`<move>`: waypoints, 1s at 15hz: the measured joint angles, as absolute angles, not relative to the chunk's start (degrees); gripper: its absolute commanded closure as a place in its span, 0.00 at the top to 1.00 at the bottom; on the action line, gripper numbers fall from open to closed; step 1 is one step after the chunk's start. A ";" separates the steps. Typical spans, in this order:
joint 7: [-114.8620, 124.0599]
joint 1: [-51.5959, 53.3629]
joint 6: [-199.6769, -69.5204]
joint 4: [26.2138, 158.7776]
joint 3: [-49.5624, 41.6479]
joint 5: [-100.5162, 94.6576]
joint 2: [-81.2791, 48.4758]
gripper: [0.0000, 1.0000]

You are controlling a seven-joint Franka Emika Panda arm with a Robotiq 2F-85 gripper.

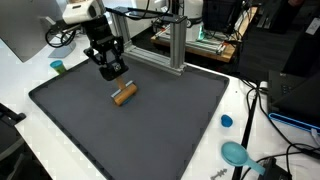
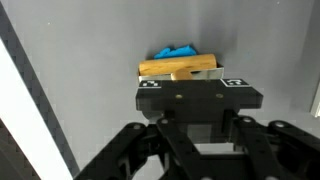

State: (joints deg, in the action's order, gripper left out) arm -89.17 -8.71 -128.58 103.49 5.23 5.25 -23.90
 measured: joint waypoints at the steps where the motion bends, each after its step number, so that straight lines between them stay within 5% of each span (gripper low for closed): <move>1: -89.42 -8.70 -128.58 103.53 5.37 5.25 -23.89 0.22; 15: -90.48 -8.19 -129.21 104.44 6.85 7.69 -24.38 0.22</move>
